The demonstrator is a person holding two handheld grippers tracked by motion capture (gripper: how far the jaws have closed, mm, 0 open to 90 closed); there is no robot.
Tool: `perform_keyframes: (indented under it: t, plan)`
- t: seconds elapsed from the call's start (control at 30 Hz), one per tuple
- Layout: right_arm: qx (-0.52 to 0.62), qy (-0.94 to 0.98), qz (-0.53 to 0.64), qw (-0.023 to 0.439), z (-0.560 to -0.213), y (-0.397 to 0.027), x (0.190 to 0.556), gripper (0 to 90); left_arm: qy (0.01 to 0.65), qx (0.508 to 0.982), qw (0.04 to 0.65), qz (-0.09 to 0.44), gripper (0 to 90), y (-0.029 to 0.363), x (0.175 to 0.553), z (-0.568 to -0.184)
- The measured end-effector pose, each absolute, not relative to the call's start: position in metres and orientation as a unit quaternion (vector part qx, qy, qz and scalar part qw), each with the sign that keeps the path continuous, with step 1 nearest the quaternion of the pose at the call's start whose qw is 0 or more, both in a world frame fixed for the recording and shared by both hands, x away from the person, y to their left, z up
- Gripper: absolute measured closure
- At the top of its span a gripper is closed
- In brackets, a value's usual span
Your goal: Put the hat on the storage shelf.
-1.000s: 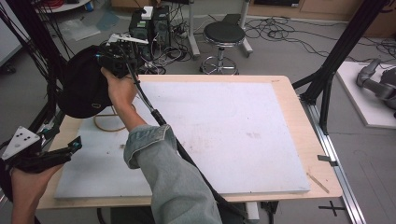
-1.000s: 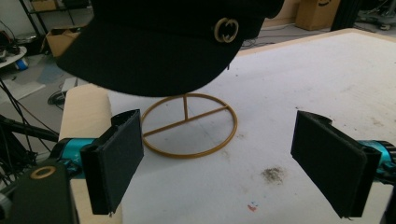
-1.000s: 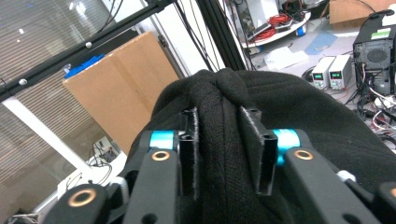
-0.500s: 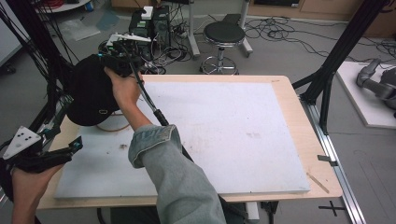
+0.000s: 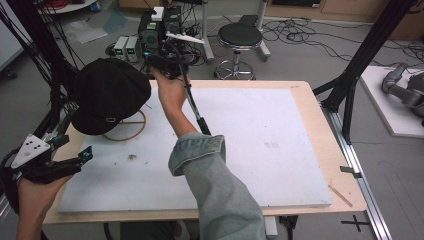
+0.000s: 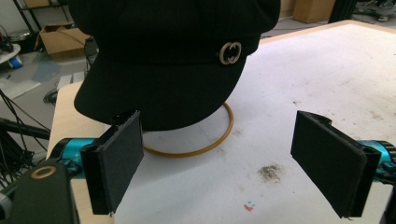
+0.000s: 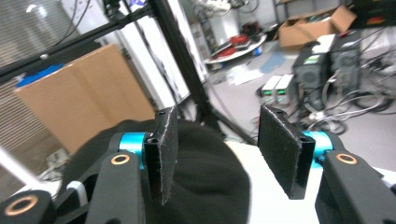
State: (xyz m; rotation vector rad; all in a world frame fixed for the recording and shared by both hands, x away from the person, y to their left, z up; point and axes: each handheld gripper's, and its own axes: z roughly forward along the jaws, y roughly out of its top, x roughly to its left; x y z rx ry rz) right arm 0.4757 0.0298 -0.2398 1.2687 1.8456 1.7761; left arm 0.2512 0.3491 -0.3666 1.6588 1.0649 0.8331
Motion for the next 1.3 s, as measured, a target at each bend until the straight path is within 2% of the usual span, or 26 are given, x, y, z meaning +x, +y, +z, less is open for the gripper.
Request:
perform_keyframes:
  t: [0.23, 0.57, 1.3]
  plan:
    - [0.455, 0.634, 0.599, 0.181, -0.238, -0.029, 0.473, 42.0, 0.436, 0.686, 0.474, 0.339, 17.4, 0.345, 0.255, -0.371]
    - [0.467, 0.622, 0.584, 0.231, -0.245, -0.104, 0.457, 40.1, 0.433, 0.691, 0.472, 0.336, 17.4, 0.339, 0.259, -0.375]
    - [0.500, 0.600, 0.544, 0.306, -0.284, -0.225, 0.397, 35.0, 0.424, 0.700, 0.470, 0.330, 17.3, 0.328, 0.269, -0.376]
